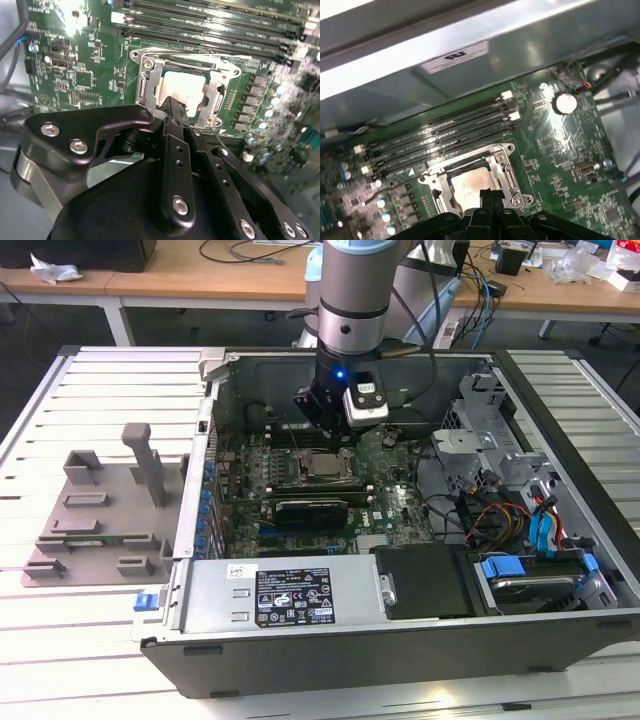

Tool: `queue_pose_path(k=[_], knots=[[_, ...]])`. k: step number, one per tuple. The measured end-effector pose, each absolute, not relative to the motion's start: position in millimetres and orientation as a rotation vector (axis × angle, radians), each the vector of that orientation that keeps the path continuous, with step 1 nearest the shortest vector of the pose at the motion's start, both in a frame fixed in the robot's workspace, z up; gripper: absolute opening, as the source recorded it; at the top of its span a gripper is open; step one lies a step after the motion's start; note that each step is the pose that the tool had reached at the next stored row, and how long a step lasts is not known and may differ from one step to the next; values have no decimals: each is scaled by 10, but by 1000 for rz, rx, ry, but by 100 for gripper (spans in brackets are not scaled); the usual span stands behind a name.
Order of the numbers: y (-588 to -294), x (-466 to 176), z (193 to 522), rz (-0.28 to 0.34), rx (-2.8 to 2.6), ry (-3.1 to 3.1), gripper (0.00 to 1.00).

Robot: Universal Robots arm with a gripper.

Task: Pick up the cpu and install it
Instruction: 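Close the cpu cover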

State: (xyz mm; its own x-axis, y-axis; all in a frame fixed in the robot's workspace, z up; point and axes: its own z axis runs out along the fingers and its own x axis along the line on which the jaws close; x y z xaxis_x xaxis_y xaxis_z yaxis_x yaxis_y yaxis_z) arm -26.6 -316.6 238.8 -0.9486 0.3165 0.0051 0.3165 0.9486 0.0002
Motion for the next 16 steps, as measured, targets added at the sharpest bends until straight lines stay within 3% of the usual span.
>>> queue_pose_path(k=[16], knots=[[-3179,-278,2354,0,137,-3134,11]])
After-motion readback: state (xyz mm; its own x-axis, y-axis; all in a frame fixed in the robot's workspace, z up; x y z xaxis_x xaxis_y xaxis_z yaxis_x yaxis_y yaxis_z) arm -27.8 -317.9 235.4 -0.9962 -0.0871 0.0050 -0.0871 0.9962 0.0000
